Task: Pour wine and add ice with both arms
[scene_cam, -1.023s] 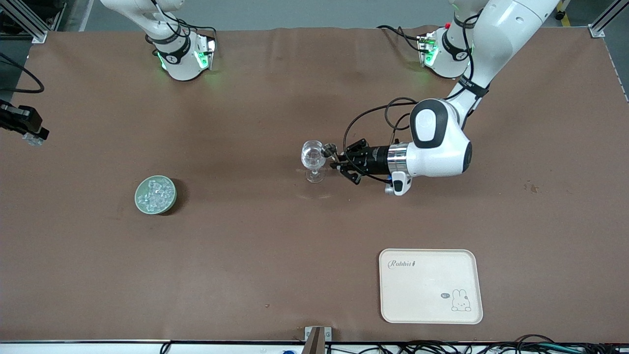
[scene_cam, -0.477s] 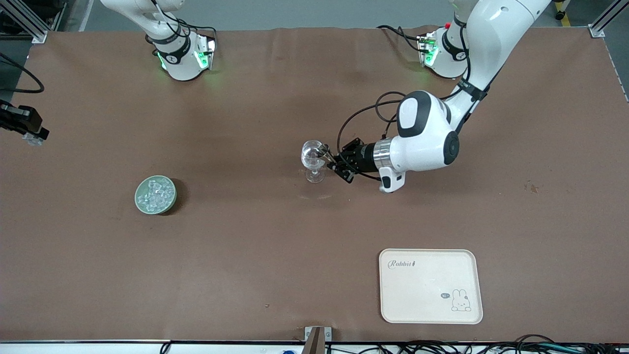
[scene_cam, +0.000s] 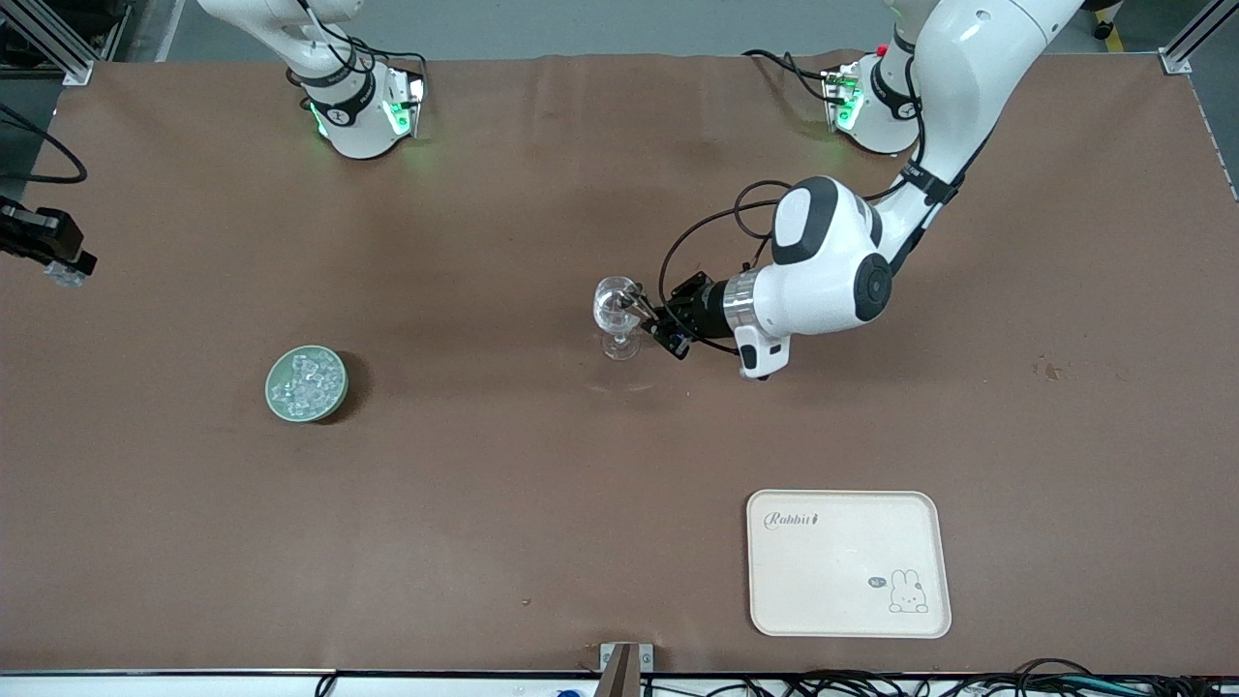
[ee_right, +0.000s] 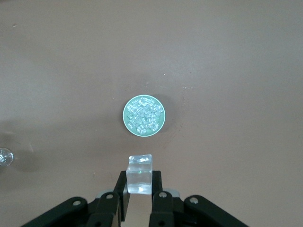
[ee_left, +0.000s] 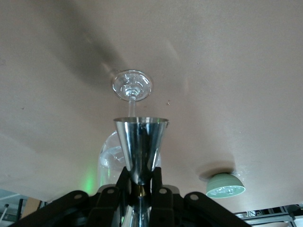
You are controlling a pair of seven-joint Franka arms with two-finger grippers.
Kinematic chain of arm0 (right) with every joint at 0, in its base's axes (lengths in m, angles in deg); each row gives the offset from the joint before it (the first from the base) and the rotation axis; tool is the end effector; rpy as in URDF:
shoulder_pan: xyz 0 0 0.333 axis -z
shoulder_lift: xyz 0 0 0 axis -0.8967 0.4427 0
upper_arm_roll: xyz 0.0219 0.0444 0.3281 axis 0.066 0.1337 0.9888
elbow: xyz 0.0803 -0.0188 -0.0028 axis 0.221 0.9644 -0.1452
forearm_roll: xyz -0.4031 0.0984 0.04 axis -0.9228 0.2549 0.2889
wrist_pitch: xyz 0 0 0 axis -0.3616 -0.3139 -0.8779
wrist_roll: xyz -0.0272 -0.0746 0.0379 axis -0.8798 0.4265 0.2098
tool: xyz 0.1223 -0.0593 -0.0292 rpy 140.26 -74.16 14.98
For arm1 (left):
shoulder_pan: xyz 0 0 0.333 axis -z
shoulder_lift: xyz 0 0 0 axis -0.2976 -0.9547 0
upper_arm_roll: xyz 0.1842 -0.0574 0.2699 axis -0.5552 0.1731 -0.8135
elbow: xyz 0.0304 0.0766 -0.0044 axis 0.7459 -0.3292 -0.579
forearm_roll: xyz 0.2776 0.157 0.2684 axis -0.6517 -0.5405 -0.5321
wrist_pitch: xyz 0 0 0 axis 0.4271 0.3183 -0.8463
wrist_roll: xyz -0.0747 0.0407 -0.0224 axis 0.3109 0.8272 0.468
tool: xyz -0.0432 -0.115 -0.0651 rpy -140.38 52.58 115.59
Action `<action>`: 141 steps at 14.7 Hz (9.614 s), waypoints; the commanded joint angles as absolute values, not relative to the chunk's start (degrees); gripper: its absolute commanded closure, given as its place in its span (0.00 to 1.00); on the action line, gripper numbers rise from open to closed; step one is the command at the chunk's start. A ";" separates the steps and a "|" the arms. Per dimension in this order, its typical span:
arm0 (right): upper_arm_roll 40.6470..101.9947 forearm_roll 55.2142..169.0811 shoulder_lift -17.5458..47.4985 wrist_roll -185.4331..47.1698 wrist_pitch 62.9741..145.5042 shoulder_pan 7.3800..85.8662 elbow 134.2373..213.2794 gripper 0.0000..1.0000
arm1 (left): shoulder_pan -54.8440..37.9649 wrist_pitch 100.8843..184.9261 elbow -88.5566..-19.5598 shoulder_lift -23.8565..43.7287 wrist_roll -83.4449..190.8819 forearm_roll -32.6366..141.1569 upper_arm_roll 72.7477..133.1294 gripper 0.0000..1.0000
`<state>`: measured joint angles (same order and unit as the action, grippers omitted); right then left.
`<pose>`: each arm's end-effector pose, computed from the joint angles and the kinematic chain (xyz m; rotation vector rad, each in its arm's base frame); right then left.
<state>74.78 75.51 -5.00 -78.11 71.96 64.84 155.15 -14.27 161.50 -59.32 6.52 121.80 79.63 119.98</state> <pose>0.5858 -0.0303 0.6458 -3.1326 0.1921 0.0177 0.5460 -0.4191 0.2905 2.1804 1.3887 -0.7531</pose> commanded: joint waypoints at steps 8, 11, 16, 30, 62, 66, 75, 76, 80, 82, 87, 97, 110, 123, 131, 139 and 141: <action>75.19 75.57 -5.85 -77.77 72.47 65.39 156.12 0.97 | -14.24 161.80 -58.41 6.29 127.42 71.03 122.05 0.98; 75.19 75.57 -5.85 -77.77 72.47 65.39 156.12 0.97 | -14.33 161.80 -58.32 6.29 129.53 68.39 122.49 0.98; 75.19 75.57 -5.85 -77.77 72.47 65.39 156.12 0.97 | -14.50 161.36 -58.32 6.55 130.58 68.38 123.11 0.98; 75.28 75.65 -5.76 -78.38 72.38 65.04 156.12 0.97 | -14.85 154.78 -57.27 8.93 129.11 72.75 120.83 0.99; 75.36 76.54 17.35 -133.31 88.64 19.25 151.73 0.97 | -19.33 84.89 -48.65 -14.88 56.59 118.83 49.63 1.00; 75.28 76.18 20.60 -134.81 90.92 17.32 151.64 0.97 | -21.01 85.15 -48.83 -18.49 52.11 120.76 49.63 0.98; 75.19 74.60 23.24 -135.16 94.26 15.82 151.38 0.96 | -22.76 85.16 -48.83 -24.91 53.24 128.15 49.72 0.95; 75.19 74.51 23.15 -135.16 94.18 15.30 151.38 0.96 | -23.02 85.16 -48.83 -24.91 54.29 128.32 49.72 0.95; 75.28 74.51 23.24 -135.25 94.18 14.86 151.46 0.95 | -23.55 85.07 -48.65 -25.88 65.09 132.19 49.72 0.92; 75.28 74.34 23.24 -135.25 94.17 14.77 151.55 0.95 | -23.55 85.07 -48.56 -26.05 69.57 132.28 49.72 0.92; 75.28 74.07 24.03 -135.25 94.18 14.41 151.55 0.90 | -23.91 84.98 -47.60 -27.99 70.91 132.54 49.72 0.92; 75.19 74.16 24.38 -135.16 94.26 14.41 151.38 0.52 | -23.82 86.29 -41.02 -25.97 80.83 139.66 52.79 0.94; 68.87 73.29 17.19 -133.93 88.47 15.91 146.89 0.00 | -21.53 106.66 -36.53 -23.86 89.01 143.44 67.19 0.95; 43.48 73.19 7.07 -113.57 82.40 15.91 146.98 0.00 | -22.15 132.68 -28.71 -24.56 95.08 146.34 83.72 0.96; 31.95 74.07 4.61 -93.87 77.04 19.41 147.42 0.00 | -21.53 141.14 -25.63 -25.61 93.42 146.34 87.51 0.97; 31.68 79.43 3.47 -82.44 73.35 27.95 147.51 0.00 | -21.44 147.20 -24.48 -28.69 90.60 146.43 92.60 0.95; 31.77 79.43 3.47 -82.16 73.43 28.04 147.42 0.00 | -21.44 147.47 -24.48 -29.04 89.64 146.43 92.79 0.91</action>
<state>31.17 78.46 5.17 -83.03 73.40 27.85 146.05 -21.42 146.55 -26.41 -27.65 91.09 145.07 92.04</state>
